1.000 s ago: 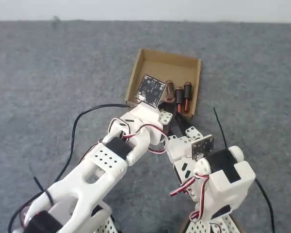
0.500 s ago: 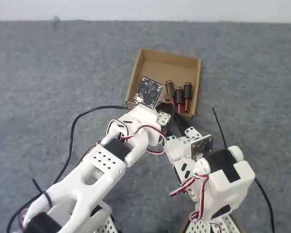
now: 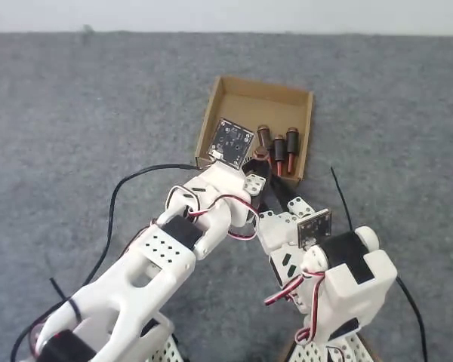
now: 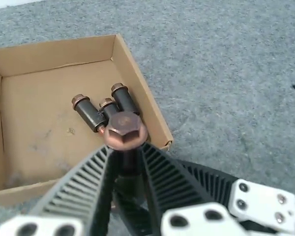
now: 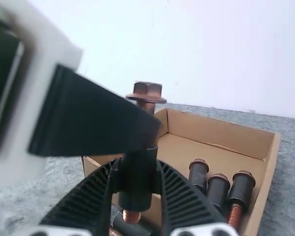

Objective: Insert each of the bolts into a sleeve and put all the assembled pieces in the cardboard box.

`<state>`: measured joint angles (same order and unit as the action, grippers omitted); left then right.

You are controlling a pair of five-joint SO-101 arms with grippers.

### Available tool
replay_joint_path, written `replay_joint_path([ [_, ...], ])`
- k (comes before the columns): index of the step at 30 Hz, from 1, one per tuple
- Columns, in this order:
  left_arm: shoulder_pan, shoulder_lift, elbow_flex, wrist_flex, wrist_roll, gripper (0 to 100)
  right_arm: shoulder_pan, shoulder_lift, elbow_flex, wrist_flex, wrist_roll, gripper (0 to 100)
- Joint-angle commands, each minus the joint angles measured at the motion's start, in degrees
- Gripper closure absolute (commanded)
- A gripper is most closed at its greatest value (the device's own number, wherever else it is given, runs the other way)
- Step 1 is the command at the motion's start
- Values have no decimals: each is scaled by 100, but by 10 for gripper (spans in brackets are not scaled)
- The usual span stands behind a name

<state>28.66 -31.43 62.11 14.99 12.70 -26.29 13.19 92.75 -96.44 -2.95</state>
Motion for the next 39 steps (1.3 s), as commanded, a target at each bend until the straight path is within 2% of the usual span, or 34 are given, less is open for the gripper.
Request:
replay_joint_path([
  [1, -193, -176, -40, -79, 44, 988, 154, -312, 193, -189, 62, 991],
  [11, -229, -176, -31, -70, 53, 987, 154, -312, 193, -189, 62, 991],
  [14, -237, -185, -31, -70, 114, 954, 154, -312, 193, -189, 62, 991],
  [19, -237, -185, 31, -44, 642, 876, 154, -312, 193, -189, 62, 991],
  [29, -229, -220, 48, -44, 651, 874, 154, -312, 193, -189, 62, 991],
  [34, -53, -1231, 286, 352, 659, 871, 154, -312, 193, -189, 62, 991],
  [39, 26, -2514, 892, 378, 659, 870, 154, -312, 193, -189, 62, 991],
])
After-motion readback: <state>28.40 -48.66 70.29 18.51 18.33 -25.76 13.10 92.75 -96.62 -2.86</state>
